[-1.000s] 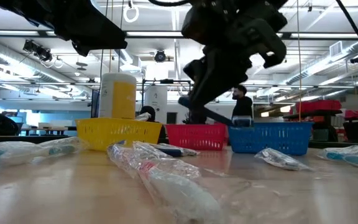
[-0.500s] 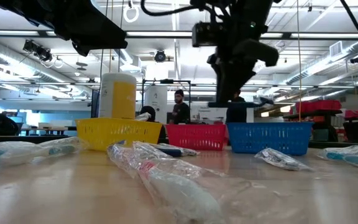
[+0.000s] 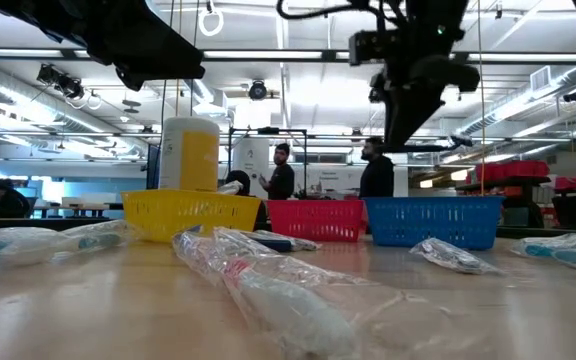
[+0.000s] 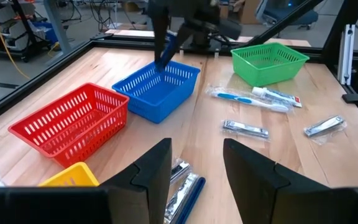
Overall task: Pick & Place Travel size toiletries
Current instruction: Put the blue razor into the blue bin
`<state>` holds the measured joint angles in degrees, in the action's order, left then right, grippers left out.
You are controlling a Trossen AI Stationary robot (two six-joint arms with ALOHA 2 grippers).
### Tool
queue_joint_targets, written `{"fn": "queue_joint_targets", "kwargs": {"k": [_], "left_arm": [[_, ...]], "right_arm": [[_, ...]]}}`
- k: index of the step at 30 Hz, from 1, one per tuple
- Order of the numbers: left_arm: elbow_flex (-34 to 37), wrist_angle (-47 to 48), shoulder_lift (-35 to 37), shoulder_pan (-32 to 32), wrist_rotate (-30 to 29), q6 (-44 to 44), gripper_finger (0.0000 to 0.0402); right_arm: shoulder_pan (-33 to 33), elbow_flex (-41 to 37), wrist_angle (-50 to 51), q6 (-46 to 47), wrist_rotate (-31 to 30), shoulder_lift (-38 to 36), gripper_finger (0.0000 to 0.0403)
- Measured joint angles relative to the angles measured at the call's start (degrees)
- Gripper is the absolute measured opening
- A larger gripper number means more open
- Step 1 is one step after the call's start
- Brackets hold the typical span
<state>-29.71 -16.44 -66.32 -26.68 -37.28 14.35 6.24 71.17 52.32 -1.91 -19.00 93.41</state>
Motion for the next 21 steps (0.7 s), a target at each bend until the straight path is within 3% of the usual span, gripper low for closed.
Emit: {"fn": "queue_joint_targets", "kwargs": {"k": [6,11,21], "left_arm": [[0.0,0.0,0.0,0.0,0.0,0.0,0.0155],[0.0,-0.1,0.0,0.0,0.0,-0.3,0.0155],[0.0,-0.1,0.0,0.0,-0.5,0.3,0.0155]], "right_arm": [[-3.1,-9.6,-8.6,-0.6,6.9,-1.2,0.0054],[-4.6,-15.9,-18.6,-6.3,7.2,-1.2,0.0054],[-7.8,-19.8,-23.7,-7.6,7.7,-0.9,0.0060]]}}
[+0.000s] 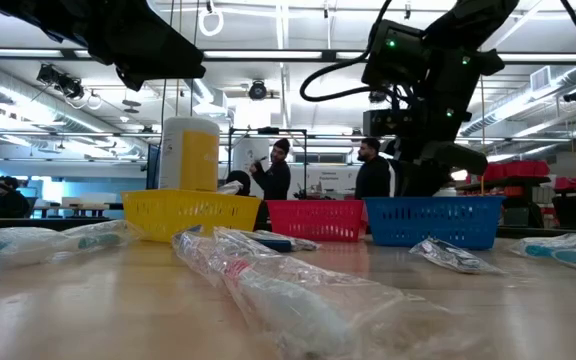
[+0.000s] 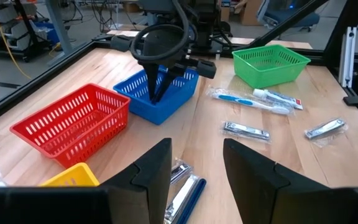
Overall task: Pick & Place Travel size toiletries
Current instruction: Put the blue razor into the blue bin, then put the silver nail cutter into the green bin
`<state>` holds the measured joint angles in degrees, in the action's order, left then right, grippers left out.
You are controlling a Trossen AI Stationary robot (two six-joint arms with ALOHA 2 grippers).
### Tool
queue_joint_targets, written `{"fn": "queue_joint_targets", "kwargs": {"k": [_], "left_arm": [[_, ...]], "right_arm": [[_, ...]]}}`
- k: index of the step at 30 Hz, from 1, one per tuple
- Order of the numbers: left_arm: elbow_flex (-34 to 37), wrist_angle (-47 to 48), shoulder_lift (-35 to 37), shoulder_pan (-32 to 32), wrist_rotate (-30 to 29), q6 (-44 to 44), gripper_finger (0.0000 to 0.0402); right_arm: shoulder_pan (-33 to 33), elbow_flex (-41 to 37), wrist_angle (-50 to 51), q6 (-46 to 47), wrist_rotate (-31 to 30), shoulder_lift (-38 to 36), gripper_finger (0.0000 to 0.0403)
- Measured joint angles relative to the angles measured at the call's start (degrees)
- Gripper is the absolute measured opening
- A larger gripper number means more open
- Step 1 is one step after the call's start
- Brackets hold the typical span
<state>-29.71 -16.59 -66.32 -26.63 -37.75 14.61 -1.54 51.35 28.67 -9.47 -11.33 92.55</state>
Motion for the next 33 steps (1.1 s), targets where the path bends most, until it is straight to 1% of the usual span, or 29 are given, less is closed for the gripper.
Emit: {"fn": "queue_joint_targets", "kwargs": {"k": [8,15,18,21,25,27,33], "left_arm": [[0.0,0.0,0.0,0.0,-0.4,0.0,0.0155],[0.0,0.0,0.0,0.0,-0.4,0.1,0.0155],[0.0,0.0,0.0,0.0,-0.4,0.1,0.0155],[0.0,0.0,0.0,0.0,-0.4,0.2,0.0155],[0.0,0.0,0.0,0.0,-0.4,0.2,0.0155],[0.0,0.0,0.0,0.0,-0.4,0.2,0.0155],[0.0,0.0,0.0,0.0,-0.4,0.2,0.0155]], "right_arm": [[0.0,0.0,-1.7,0.0,0.0,0.0,0.0079],[0.5,0.5,-1.0,0.6,0.0,0.0,0.0112],[1.5,3.1,1.6,1.0,-0.1,0.0,0.0126],[2.9,6.8,6.6,1.7,-0.1,0.0,0.0137],[5.2,11.2,12.3,1.7,-4.4,0.0,0.0148],[6.3,12.7,12.8,2.1,-5.5,0.0,0.0155],[10.7,14.1,12.5,2.2,-4.5,0.0,0.0184]]}}
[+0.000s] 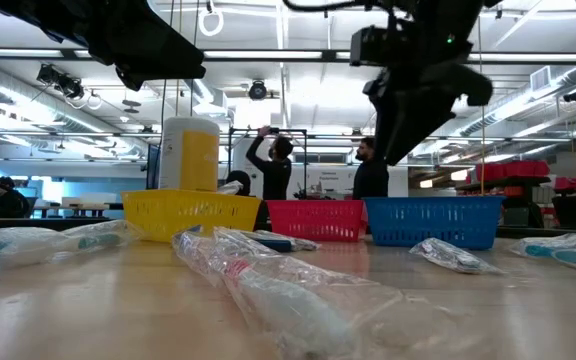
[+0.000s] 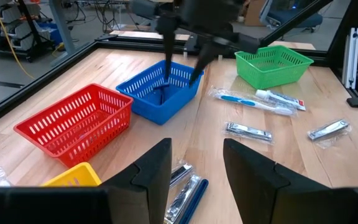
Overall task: Pick & Place Travel size toiletries
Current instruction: Put the silver nail cutter into the green bin
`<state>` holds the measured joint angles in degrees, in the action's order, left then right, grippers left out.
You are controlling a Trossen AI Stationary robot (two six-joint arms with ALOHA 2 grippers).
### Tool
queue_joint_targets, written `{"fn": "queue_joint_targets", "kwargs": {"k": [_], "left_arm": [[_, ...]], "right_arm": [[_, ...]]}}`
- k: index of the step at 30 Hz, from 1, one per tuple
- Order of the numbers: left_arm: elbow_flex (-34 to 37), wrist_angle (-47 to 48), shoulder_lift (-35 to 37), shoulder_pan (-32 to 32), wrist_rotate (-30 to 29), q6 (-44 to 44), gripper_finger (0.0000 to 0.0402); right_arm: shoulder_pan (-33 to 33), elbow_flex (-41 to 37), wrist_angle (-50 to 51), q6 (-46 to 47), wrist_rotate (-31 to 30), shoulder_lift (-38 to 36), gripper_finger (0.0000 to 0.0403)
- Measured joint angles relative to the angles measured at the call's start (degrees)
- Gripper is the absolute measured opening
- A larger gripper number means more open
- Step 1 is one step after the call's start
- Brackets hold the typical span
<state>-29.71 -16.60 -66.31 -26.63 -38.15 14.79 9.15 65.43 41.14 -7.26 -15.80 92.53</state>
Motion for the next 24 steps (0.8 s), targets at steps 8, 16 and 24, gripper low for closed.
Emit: {"fn": "queue_joint_targets", "kwargs": {"k": [8,16,24], "left_arm": [[0.0,0.0,0.0,0.0,0.0,0.0,0.0155],[0.0,0.0,0.0,0.0,0.0,1.5,0.0155],[0.0,-0.6,0.0,0.0,0.0,2.3,0.0155]], "right_arm": [[5.3,0.0,-2.4,4.3,7.7,0.0,0.0224],[9.3,-0.1,-8.0,1.7,17.3,0.1,0.0234],[11.8,-4.9,-15.8,-5.7,20.8,1.9,0.0218]]}}
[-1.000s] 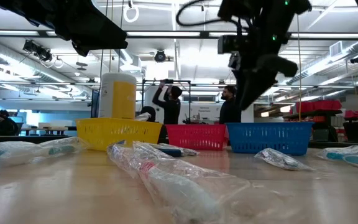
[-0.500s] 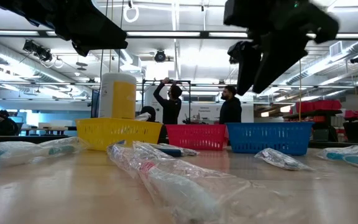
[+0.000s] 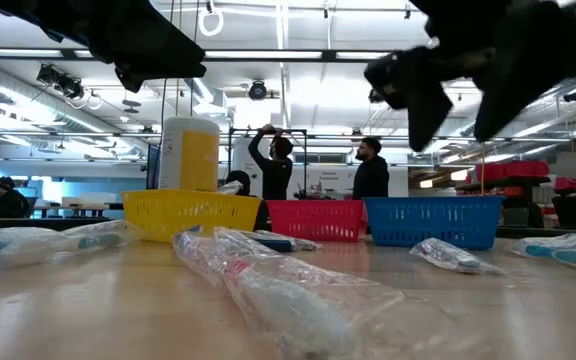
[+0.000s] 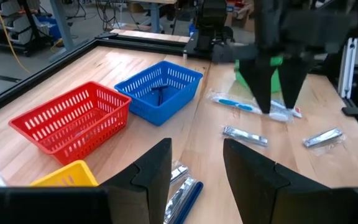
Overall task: Pick & Place Travel size toiletries
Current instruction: Put the silver nail cutter into the green bin
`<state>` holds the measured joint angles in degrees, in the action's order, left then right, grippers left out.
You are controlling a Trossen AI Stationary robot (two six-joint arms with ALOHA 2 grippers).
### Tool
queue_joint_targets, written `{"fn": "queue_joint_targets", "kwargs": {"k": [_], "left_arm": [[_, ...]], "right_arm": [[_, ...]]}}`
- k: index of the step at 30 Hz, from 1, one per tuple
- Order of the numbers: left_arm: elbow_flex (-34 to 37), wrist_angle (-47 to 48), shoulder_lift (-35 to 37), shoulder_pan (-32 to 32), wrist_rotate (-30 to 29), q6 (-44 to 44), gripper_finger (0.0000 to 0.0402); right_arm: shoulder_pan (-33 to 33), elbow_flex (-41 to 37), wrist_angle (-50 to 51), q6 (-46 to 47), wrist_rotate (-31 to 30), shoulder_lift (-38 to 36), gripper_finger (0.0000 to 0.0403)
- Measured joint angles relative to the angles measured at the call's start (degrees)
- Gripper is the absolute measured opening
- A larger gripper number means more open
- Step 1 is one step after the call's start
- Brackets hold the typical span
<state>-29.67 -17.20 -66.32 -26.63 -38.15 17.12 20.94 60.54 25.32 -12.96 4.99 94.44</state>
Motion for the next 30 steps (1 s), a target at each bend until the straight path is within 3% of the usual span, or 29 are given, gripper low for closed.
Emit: {"fn": "queue_joint_targets", "kwargs": {"k": [7,17,30], "left_arm": [[0.0,-0.6,0.0,0.0,-0.3,-0.2,0.0155],[0.0,-0.4,0.0,0.0,-1.9,0.9,0.0155],[0.0,-0.3,0.0,1.6,-3.7,0.5,0.0155]], "right_arm": [[-0.4,-7.0,-6.5,-5.3,-0.4,0.1,0.0213],[-2.7,-16.6,-23.3,-11.0,-0.3,0.4,0.0216],[-4.5,-21.7,-28.2,-13.9,0.4,1.0,0.0187]]}}
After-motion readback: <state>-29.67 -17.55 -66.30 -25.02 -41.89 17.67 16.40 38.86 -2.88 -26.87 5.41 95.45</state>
